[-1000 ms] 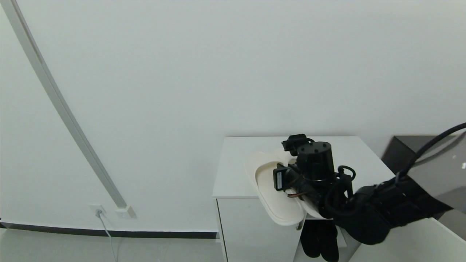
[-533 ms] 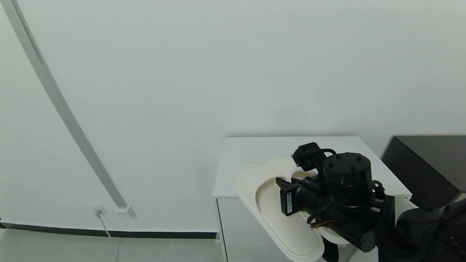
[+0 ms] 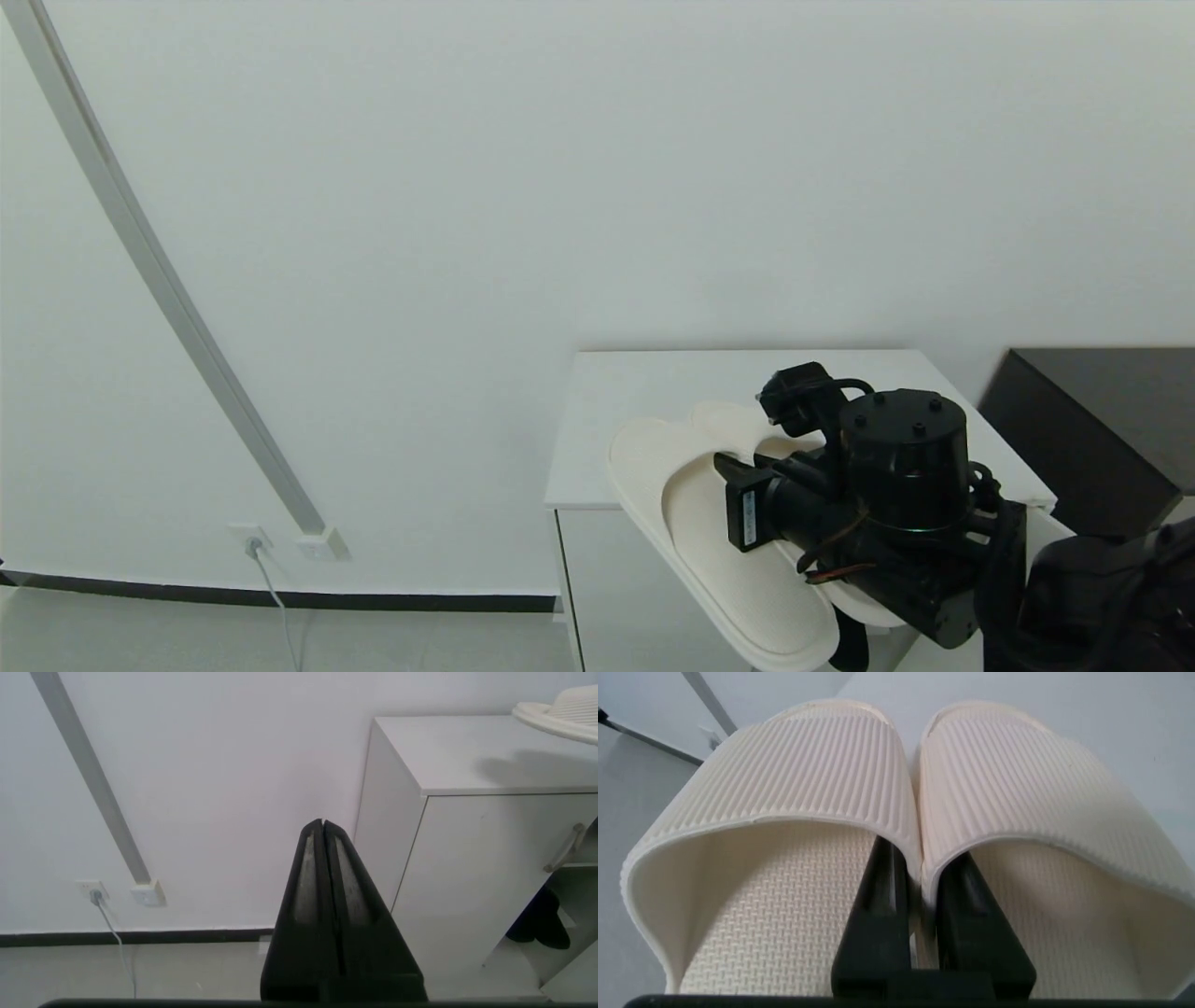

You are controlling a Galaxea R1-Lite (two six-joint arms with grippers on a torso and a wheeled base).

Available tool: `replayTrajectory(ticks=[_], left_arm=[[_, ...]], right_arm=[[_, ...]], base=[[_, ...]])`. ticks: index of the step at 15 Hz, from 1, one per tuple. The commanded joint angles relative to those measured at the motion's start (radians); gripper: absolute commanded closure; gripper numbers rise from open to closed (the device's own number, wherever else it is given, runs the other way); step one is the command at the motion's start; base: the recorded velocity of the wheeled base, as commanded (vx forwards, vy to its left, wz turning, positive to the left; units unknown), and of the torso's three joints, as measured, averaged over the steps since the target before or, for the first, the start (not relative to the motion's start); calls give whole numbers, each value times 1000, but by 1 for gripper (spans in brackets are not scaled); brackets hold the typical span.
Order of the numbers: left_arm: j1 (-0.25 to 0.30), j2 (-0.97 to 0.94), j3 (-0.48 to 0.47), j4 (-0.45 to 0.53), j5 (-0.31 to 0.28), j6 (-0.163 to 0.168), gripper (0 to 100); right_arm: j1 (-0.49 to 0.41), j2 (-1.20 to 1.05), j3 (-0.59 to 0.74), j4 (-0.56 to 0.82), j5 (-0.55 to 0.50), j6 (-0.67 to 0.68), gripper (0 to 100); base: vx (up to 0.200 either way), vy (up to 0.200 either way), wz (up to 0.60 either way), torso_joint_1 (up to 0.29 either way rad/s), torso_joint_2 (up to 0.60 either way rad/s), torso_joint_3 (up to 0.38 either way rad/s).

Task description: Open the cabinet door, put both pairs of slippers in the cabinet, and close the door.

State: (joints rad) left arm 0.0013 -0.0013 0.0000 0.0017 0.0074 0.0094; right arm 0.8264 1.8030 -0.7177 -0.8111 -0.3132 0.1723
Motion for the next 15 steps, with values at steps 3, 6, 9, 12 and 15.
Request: replayTrajectory(ticks=[3, 6, 9, 12, 15], left_arm=[[0, 1, 0, 0, 0, -2, 100], [0, 1, 0, 0, 0, -2, 100], [0, 1, 0, 0, 0, -2, 100], [0, 1, 0, 0, 0, -2, 100], [0, 1, 0, 0, 0, -2, 100]], right_arm=[[-1, 1, 4, 1, 0, -1, 100], [-1, -1, 17, -2, 0, -2, 100], [-1, -4, 38, -33, 0, -5, 100], [5, -19, 49, -43, -1, -7, 100], [5, -28, 58, -43, -1, -7, 100]], base=[[-200, 0, 0, 12, 4, 2], [-200, 0, 0, -7, 1, 4], [-133, 0, 0, 2, 2, 0], [0, 0, 0, 0, 0, 0], [0, 0, 0, 0, 0, 0]])
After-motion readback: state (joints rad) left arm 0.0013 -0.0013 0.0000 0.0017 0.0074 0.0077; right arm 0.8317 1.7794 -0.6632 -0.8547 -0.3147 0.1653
